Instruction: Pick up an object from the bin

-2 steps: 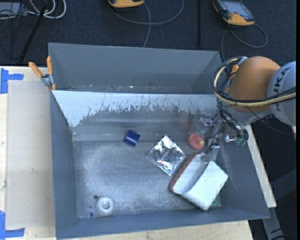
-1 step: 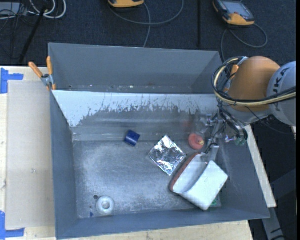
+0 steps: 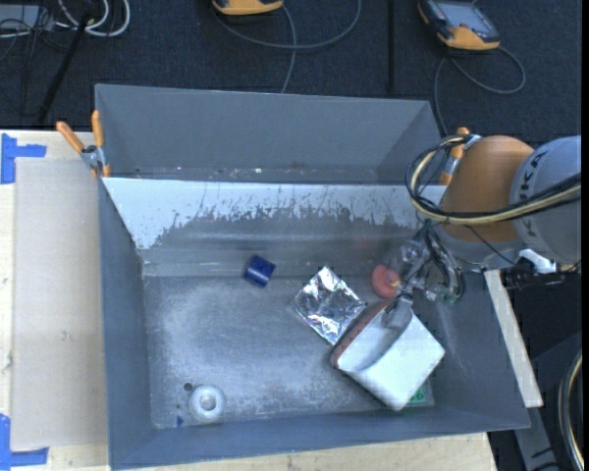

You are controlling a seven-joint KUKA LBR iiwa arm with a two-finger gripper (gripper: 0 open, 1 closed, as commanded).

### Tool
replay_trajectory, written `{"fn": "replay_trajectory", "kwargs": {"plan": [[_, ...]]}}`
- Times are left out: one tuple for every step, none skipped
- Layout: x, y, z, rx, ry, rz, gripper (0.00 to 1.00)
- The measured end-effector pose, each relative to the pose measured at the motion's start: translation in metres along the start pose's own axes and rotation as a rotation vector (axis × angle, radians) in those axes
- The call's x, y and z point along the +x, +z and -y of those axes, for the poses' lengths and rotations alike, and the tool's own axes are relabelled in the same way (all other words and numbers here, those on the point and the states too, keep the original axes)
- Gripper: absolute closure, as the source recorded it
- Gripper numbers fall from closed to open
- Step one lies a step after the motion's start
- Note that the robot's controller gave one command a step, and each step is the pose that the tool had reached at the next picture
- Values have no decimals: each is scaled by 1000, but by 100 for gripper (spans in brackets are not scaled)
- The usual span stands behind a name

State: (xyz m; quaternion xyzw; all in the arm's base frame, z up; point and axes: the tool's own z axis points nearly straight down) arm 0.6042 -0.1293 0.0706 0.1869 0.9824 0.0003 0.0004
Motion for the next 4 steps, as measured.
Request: {"fn": "replay_trajectory", "kwargs": {"plan": [[9, -1, -11, 0, 155, 2, 0], [6, -6, -12, -3, 154, 13, 100], [4, -73, -13, -2, 149, 6, 100], [2, -108, -13, -1, 144, 4, 100]]}}
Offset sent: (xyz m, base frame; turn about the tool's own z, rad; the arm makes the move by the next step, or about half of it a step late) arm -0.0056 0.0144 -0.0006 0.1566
